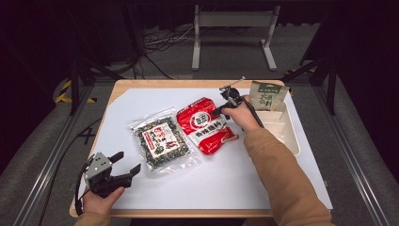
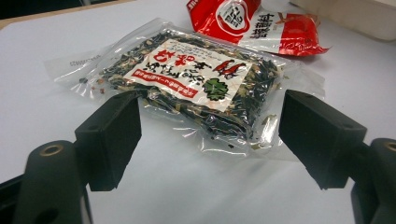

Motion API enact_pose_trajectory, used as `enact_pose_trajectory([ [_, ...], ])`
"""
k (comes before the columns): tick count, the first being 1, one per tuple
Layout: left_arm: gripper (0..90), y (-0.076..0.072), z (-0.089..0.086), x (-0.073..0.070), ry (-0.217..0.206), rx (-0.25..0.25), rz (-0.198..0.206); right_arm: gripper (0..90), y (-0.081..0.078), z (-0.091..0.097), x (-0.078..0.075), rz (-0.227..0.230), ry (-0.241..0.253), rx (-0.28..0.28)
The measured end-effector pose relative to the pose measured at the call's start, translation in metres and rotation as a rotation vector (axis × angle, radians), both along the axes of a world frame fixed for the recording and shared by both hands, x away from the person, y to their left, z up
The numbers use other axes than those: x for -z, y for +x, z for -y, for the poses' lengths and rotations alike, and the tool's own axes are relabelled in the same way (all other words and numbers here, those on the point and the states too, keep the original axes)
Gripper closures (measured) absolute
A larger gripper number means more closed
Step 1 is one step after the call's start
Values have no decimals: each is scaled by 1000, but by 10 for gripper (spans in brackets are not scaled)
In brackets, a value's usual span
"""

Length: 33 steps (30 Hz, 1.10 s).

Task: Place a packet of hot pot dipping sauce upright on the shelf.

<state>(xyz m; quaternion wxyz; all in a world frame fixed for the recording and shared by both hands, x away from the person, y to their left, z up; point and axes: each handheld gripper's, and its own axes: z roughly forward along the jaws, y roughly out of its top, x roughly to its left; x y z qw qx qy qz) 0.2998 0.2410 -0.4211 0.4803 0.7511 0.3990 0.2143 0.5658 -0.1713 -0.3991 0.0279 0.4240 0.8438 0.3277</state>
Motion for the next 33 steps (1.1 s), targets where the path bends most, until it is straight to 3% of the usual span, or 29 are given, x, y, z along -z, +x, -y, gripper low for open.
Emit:
enact_pose_trajectory([
  [10,216,1,1,0,8,9,-2,712,-12,-14,-1,106,-113,-232],
  [12,216,1,2,0,10,8,-2,719,-14,-17,2,91,-113,-281],
  [14,216,1,1,0,10,9,-1,710,-17,-23,5,118,-147,-324],
  [17,216,1,1,1,11,10,-2,704,-19,-31,7,143,-180,-335],
  [21,216,1,0,0,13,9,2,848,-18,-38,6,181,-244,-341],
  [27,216,1,0,0,5,7,1,882,-16,-36,2,185,-250,-342],
  [33,216,1,0,0,14,8,1,884,-20,-33,-14,194,-233,-315],
])
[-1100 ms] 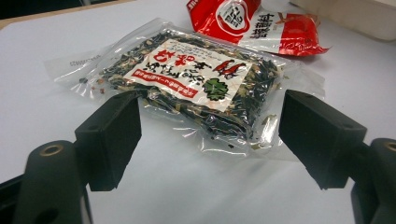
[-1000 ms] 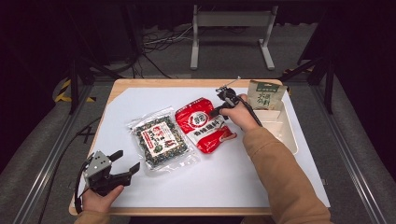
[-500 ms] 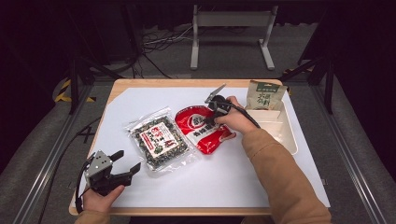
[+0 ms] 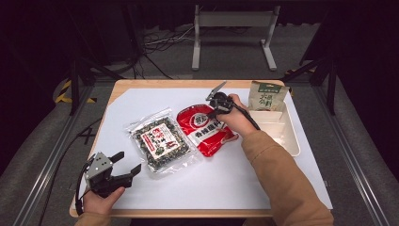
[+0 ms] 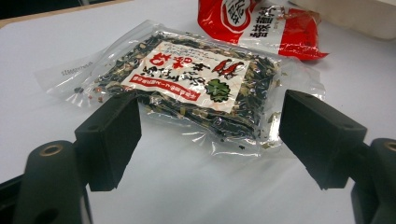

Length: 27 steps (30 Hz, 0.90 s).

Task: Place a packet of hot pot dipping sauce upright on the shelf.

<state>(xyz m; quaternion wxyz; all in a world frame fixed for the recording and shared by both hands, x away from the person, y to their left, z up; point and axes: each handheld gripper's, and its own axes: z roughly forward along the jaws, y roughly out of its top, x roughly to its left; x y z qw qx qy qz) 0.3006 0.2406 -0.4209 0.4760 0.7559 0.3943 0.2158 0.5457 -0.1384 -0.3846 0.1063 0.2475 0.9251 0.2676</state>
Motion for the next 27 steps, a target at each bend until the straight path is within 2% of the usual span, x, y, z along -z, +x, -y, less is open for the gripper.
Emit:
enact_pose_trajectory([
  [7,216,0,1,0,-4,1,-2,886,-13,11,-29,25,55,6],
  [16,215,0,2,0,-6,-2,-4,886,-34,23,-58,45,91,12],
  [21,216,0,2,1,-3,-4,-2,887,-46,26,-70,56,107,-2],
  [23,215,0,1,0,2,-2,1,887,-58,28,-81,61,124,-31],
  [24,215,1,1,0,3,-3,0,887,-58,28,-81,61,124,-31],
  [25,215,1,2,0,-1,-5,-2,887,-64,30,-87,48,151,-41],
  [27,215,2,2,0,-2,-3,-2,887,-67,31,-90,48,153,-48],
])
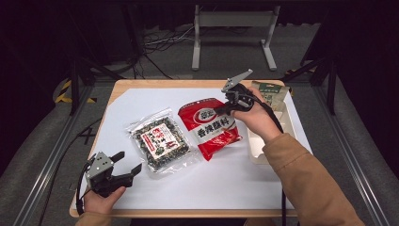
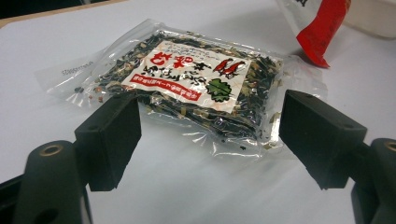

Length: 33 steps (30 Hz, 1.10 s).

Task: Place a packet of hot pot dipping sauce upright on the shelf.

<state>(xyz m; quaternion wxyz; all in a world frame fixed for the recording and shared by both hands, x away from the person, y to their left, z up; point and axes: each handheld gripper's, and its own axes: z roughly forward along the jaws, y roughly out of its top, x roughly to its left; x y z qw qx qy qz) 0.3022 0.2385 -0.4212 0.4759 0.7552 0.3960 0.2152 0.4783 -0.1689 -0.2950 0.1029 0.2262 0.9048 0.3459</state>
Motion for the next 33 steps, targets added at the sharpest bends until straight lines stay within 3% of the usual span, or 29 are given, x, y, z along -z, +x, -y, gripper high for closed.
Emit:
enact_pose_trajectory([
  [12,215,2,1,0,-2,0,5,888,-36,0,-23,1,21,-64],
  [15,215,2,1,0,1,1,4,888,-46,1,-30,9,48,-84],
  [33,215,2,0,0,0,-3,6,887,-53,19,-53,104,136,-101],
])
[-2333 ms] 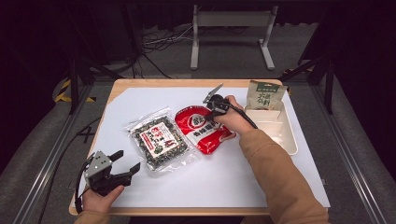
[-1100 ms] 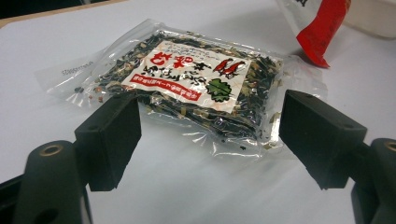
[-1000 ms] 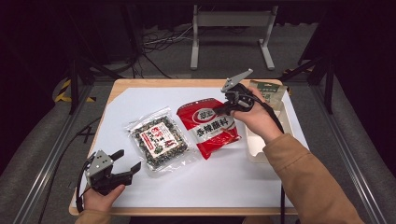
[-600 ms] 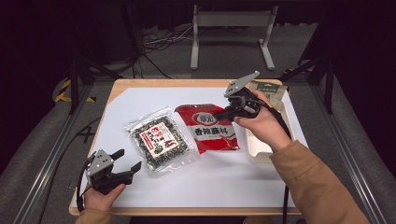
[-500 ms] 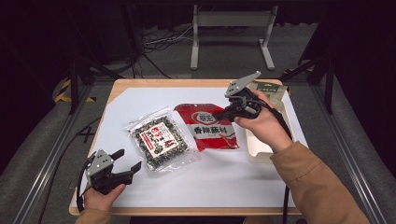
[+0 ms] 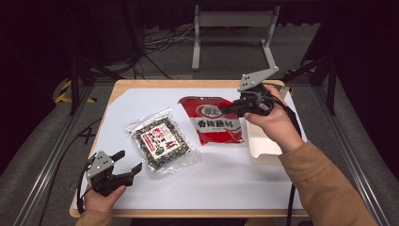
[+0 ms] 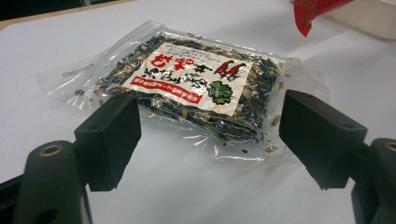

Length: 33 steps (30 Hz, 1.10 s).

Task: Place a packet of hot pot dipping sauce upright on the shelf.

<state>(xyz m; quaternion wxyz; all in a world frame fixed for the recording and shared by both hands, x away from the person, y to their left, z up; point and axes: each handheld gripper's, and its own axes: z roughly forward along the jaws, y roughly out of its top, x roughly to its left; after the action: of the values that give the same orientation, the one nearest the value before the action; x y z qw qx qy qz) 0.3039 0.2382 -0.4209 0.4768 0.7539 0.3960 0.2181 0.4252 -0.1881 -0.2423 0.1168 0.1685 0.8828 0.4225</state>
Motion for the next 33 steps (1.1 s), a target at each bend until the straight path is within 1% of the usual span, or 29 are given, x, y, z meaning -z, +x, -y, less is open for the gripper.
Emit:
enact_pose_trajectory([
  [3,214,0,0,0,-1,-1,-2,887,-1,6,-6,24,1,2],
  [4,214,0,0,0,-1,-1,-2,887,-1,6,-6,24,1,2],
  [5,214,0,0,0,-1,-1,-2,887,-1,11,-10,36,11,8],
  [16,214,0,0,0,5,-2,-4,887,0,41,-25,75,59,46],
  [25,213,0,0,1,1,-8,-4,888,2,60,-31,92,75,86],
  [29,213,0,-1,1,1,-9,-6,888,4,72,-33,100,91,113],
  [31,212,0,-1,1,2,-9,-6,888,4,74,-34,101,94,117],
  [33,212,1,-1,1,2,-7,-4,888,4,79,-35,111,97,128],
])
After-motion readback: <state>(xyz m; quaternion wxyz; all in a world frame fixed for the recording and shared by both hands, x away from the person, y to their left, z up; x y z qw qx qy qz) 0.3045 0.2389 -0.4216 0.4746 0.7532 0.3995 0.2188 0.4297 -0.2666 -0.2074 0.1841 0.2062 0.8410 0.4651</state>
